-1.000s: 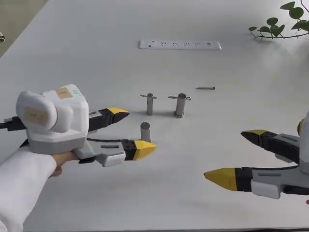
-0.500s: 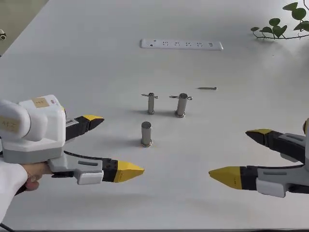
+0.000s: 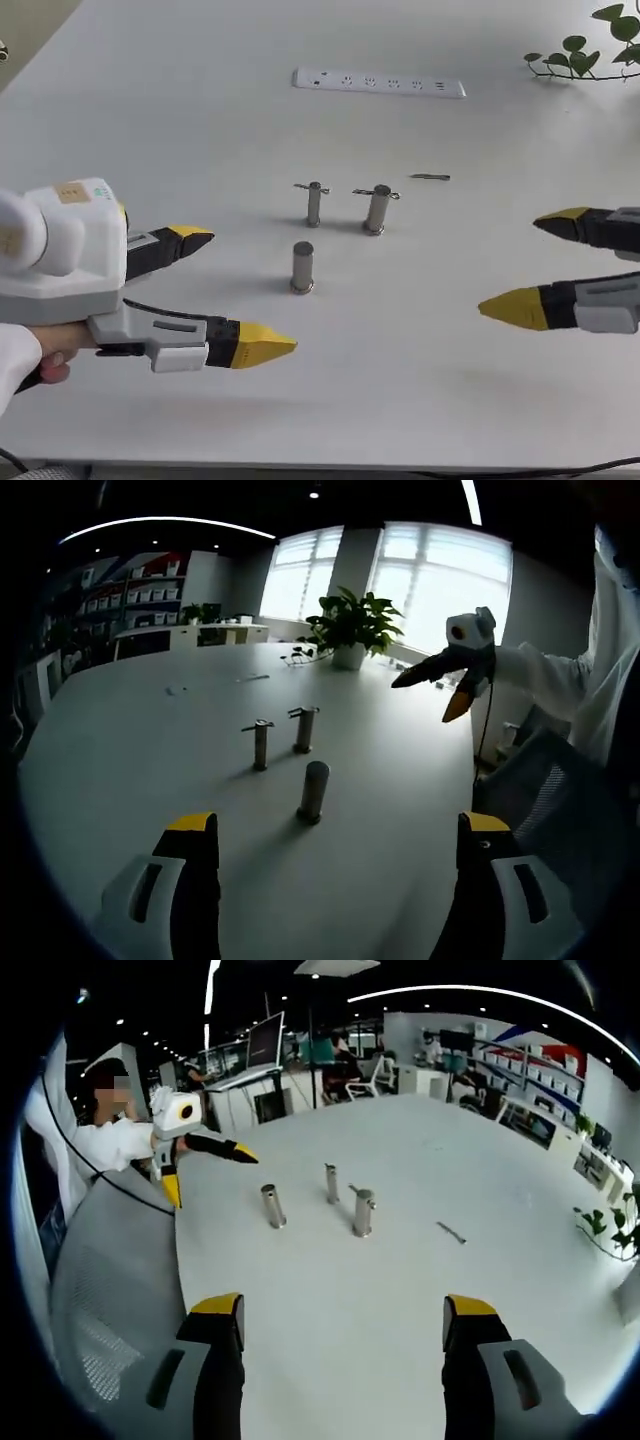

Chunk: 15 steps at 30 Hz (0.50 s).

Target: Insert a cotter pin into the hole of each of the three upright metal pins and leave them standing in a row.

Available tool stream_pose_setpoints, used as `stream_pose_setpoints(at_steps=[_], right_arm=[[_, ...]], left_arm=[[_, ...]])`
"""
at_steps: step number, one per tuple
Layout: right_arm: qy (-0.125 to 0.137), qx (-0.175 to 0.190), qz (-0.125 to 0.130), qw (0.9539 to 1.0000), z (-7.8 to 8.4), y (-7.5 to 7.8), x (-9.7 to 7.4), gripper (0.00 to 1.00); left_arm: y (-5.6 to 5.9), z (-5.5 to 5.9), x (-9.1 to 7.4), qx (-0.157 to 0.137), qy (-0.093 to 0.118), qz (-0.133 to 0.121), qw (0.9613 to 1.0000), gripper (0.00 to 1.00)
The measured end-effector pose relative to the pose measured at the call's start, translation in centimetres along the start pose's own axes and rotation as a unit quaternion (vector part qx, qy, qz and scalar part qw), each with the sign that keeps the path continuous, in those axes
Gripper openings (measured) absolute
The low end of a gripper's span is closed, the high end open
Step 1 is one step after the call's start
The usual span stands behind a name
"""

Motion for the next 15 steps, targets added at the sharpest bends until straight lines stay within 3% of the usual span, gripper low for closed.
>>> stream_pose_setpoints(at_steps=[3,8,15], right_arm=[[-0.032,-0.044,-0.008,0.9985,-0.9,1.1,0.1,0.78],[-0.060,-0.075,-0.011,0.9953,-2.4,2.9,1.0,0.77],[-0.097,-0.094,-0.045,0.9898,-3.2,3.9,4.4,0.76]], left_arm=[[0.2,0.0,-0.1,-0.002,0.000,0.001,1.0000,0.99],[0.3,0.1,-0.4,-0.004,0.001,0.000,1.0000,0.99],[0.7,0.1,-0.5,-0.006,-0.001,0.005,1.0000,0.99]])
Point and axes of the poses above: the centre of the closed fingertips' face, and the gripper's own axes: x roughly forward along the fingers, y roughly to its right, z roughly out of its underside, the point moved 2 cm from there along -x, roughly backward along the fingers, and after that the axes turned 14 degrees about x, right-handed, at the moved point
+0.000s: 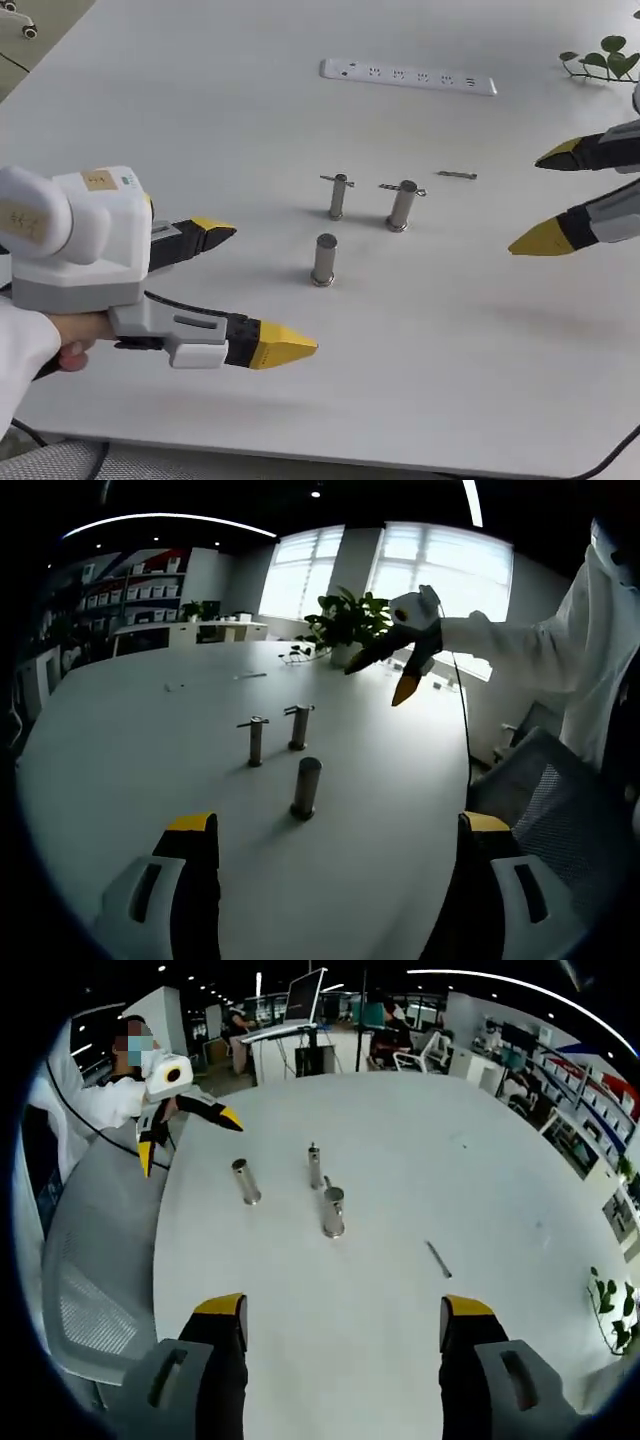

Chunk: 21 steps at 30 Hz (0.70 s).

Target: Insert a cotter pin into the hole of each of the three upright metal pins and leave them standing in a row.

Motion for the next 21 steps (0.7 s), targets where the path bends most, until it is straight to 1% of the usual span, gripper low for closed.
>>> stream_pose_setpoints(at_steps=[3,9,10,11,13,15,16,17,19,21], right_arm=[[-0.018,-0.013,-0.008,0.9997,-0.4,0.3,1.2,0.76],[-0.030,-0.028,-0.013,0.9991,-2.1,1.7,2.5,0.74],[-0.035,-0.031,-0.016,0.9988,-2.6,2.9,2.9,0.74],[-0.046,-0.042,-0.019,0.9979,-3.0,4.1,3.2,0.74],[-0.066,-0.056,-0.018,0.9961,-3.3,5.0,3.3,0.74],[-0.081,-0.061,-0.013,0.9948,-3.5,5.8,3.3,0.73],[-0.087,-0.064,-0.015,0.9940,-3.6,6.6,3.4,0.72],[-0.098,-0.066,-0.014,0.9929,-3.8,8.1,3.7,0.71],[-0.107,-0.073,-0.014,0.9914,-3.9,8.6,3.9,0.70],[-0.113,-0.073,-0.017,0.9907,-4.0,9.0,4.4,0.67]], left_arm=[[0.1,0.0,0.0,-0.001,0.000,0.002,1.0000,0.99],[0.1,0.1,-0.1,-0.005,-0.003,0.003,1.0000,0.99],[0.0,0.1,-0.1,-0.005,-0.003,0.002,1.0000,0.99],[0.0,0.1,-0.2,-0.005,-0.002,0.002,1.0000,0.99],[0.0,0.1,-0.2,-0.007,-0.003,0.002,1.0000,0.99],[0.0,0.1,-0.2,-0.008,-0.004,0.003,1.0000,0.99],[-0.1,0.1,-0.2,-0.009,-0.004,0.003,1.0000,0.99],[-0.1,0.1,-0.2,-0.010,-0.004,0.003,0.9999,0.99],[-0.2,0.2,-0.2,-0.011,-0.004,0.002,0.9999,0.99],[-0.3,0.3,-0.1,-0.014,-0.004,0.000,0.9999,0.99]])
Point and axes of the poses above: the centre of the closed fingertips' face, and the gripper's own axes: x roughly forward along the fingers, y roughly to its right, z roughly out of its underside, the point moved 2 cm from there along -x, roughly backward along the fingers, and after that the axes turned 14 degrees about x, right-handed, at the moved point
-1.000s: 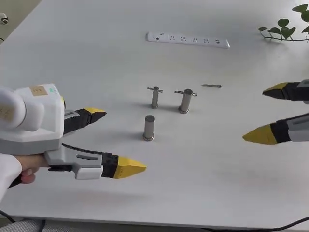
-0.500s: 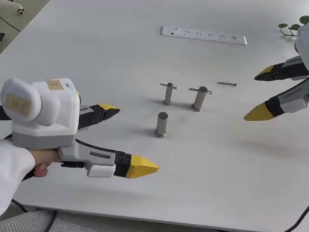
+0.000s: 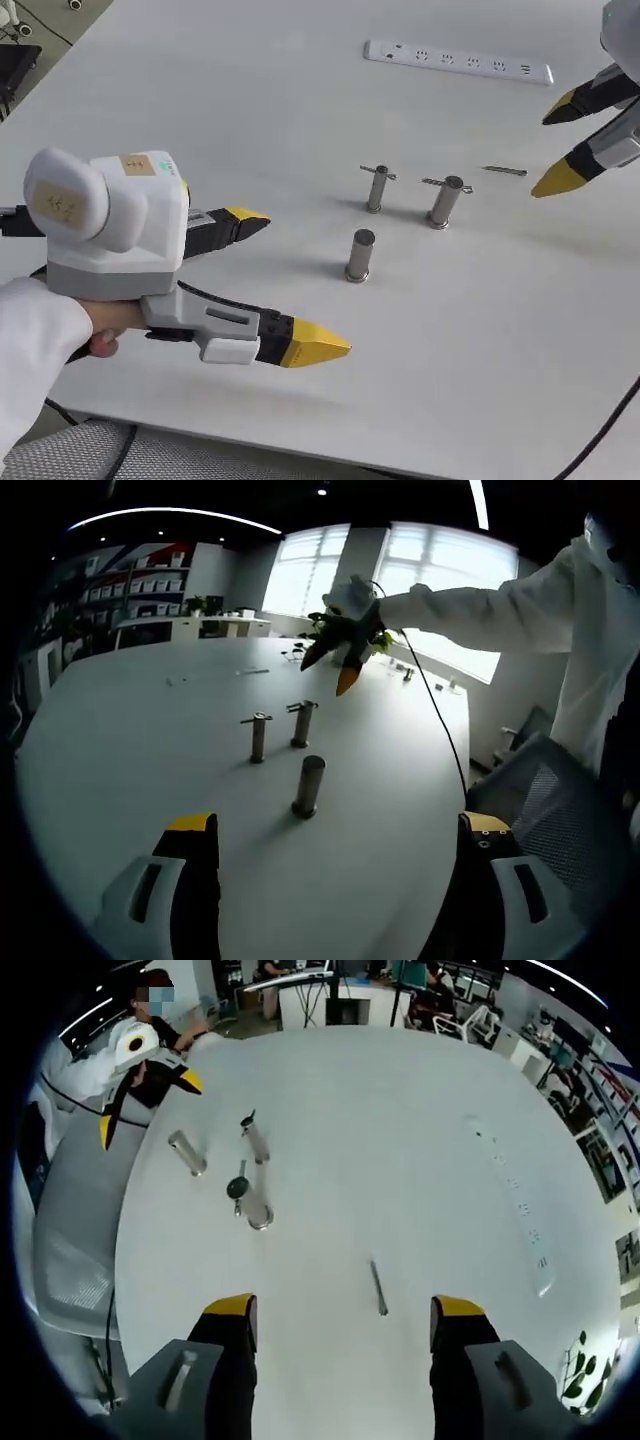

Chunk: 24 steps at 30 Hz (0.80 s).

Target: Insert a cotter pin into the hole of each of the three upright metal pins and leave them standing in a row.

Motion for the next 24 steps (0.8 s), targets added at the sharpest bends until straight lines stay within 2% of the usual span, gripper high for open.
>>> stream_pose_setpoints(at_steps=[1,3,6,7,11,16,19,24], right_arm=[[-0.001,0.002,-0.004,1.0000,-0.2,0.9,0.5,0.66],[-0.003,0.004,-0.008,1.0000,-0.3,1.7,1.3,0.60],[-0.021,0.004,-0.009,0.9997,0.0,1.9,2.4,0.50],[-0.027,0.006,-0.009,0.9996,0.0,2.4,3.0,0.47],[-0.045,0.004,-0.019,0.9988,0.4,2.7,3.9,0.30],[-0.055,-0.001,-0.017,0.9984,0.4,3.5,4.8,0.26],[-0.072,-0.006,-0.015,0.9972,1.1,3.9,5.3,0.24],[-0.079,-0.001,-0.014,0.9968,1.7,4.1,5.7,0.20]], left_arm=[[0.0,0.1,0.0,-0.001,-0.001,0.000,1.0000,0.99],[-0.1,0.1,0.1,-0.002,-0.002,-0.001,1.0000,0.99],[-0.2,0.2,0.1,-0.004,-0.004,-0.001,1.0000,0.99],[-0.3,0.3,0.1,-0.006,-0.004,0.000,1.0000,0.99],[-0.5,0.5,0.1,-0.010,-0.005,-0.003,0.9999,0.99],[-0.7,0.7,0.1,-0.016,-0.008,-0.006,0.9998,0.98],[-0.7,0.8,0.2,-0.017,-0.011,-0.005,0.9998,0.98],[-0.6,0.9,0.4,-0.021,-0.013,-0.004,0.9997,0.97]])
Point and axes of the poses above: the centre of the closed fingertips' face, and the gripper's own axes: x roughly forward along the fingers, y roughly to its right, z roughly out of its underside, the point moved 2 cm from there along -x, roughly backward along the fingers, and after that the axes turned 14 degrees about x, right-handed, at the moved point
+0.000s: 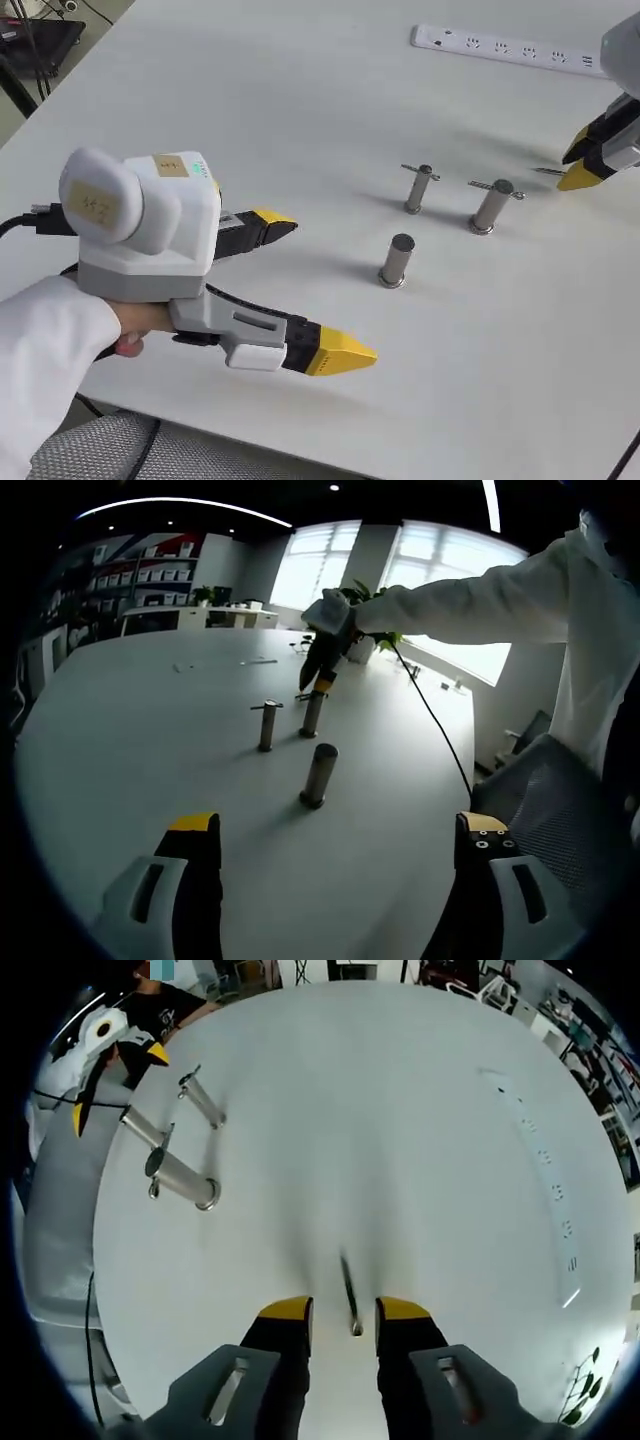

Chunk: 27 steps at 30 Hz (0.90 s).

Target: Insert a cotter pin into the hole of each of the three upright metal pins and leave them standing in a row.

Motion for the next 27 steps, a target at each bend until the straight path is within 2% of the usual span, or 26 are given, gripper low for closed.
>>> stream_pose_setpoints(at_steps=[4,8,14,24,27], right_arm=[[0.001,-0.005,0.009,0.9999,-0.2,0.1,-0.1,0.14],[-0.001,-0.017,0.017,0.9997,-0.1,-0.1,-0.1,0.13],[0.003,-0.009,0.023,0.9997,0.1,-1.0,-0.2,0.11],[0.005,-0.016,0.029,0.9994,0.2,-1.3,-0.2,0.03],[0.005,-0.017,0.036,0.9992,0.0,-1.0,-0.1,0.00]], left_arm=[[-0.1,0.1,0.0,-0.002,-0.003,0.000,1.0000,0.96],[-0.1,0.3,0.1,-0.003,-0.006,0.001,1.0000,0.96],[0.0,0.4,0.2,-0.009,-0.009,-0.002,0.9999,0.95],[0.4,0.3,0.2,-0.007,-0.005,0.001,1.0000,0.93],[0.4,0.3,0.1,-0.007,-0.005,0.000,1.0000,0.93]])
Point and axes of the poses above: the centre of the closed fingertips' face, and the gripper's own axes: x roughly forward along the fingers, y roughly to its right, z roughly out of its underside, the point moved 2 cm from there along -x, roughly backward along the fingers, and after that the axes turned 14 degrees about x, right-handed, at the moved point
